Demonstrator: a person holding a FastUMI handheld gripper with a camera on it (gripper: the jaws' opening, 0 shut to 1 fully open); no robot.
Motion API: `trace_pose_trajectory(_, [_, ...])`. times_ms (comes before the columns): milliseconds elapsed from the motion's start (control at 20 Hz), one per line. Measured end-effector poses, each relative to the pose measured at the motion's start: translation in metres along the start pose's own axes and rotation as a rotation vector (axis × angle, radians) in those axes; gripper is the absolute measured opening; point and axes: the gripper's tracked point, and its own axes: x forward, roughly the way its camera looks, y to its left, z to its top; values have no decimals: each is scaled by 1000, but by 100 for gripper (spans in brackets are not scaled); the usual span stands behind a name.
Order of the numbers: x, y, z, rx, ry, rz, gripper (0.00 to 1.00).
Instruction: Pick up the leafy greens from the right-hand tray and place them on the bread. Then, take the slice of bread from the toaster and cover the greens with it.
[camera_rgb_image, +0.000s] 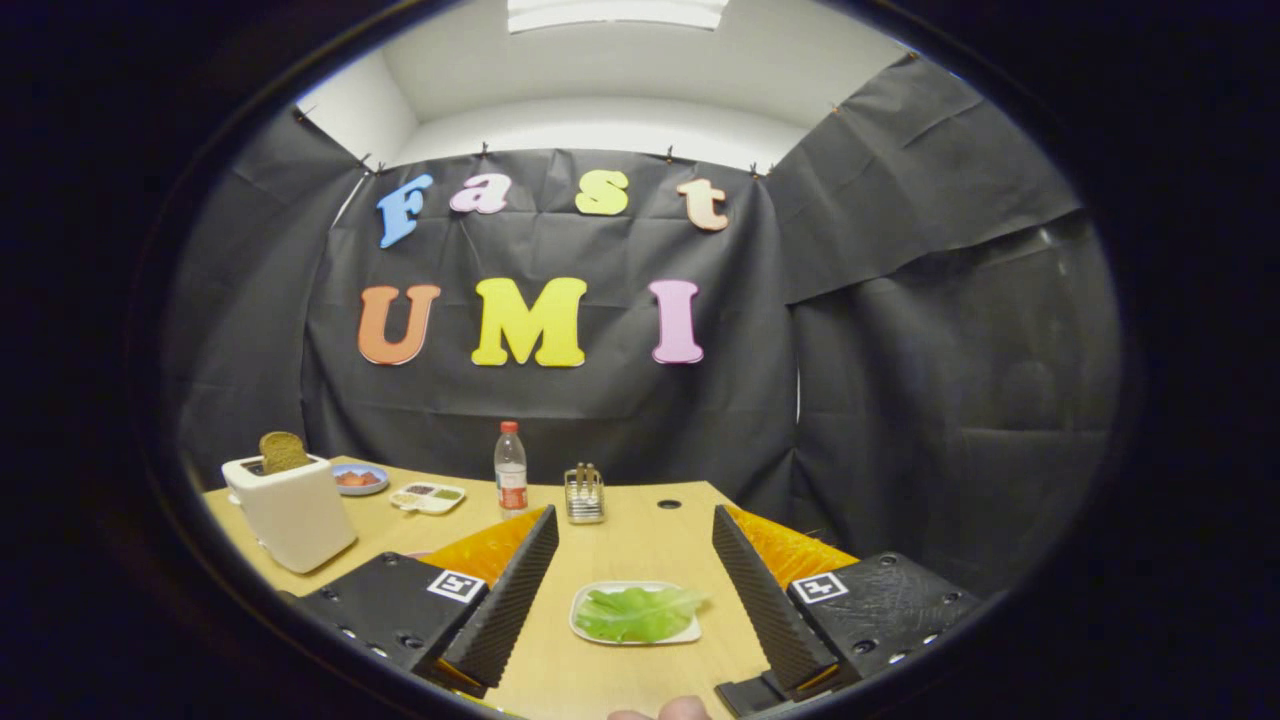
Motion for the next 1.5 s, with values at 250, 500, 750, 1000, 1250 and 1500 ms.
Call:
trace_pose_trajectory(250, [25,-8,-24,66,86,21,95])
trace_pose_trajectory(500, [64,-34,-73,336,255,15,96])
trace_pose_trajectory(750, [100,-51,-120,559,422,-30,95])
trace_pose_trajectory(1000, [132,-60,-163,668,535,-80,96])
trace_pose_trajectory(1250, [149,-68,-191,722,613,-104,95])
trace_pose_trajectory(1500, [156,-71,-198,693,632,-88,54])
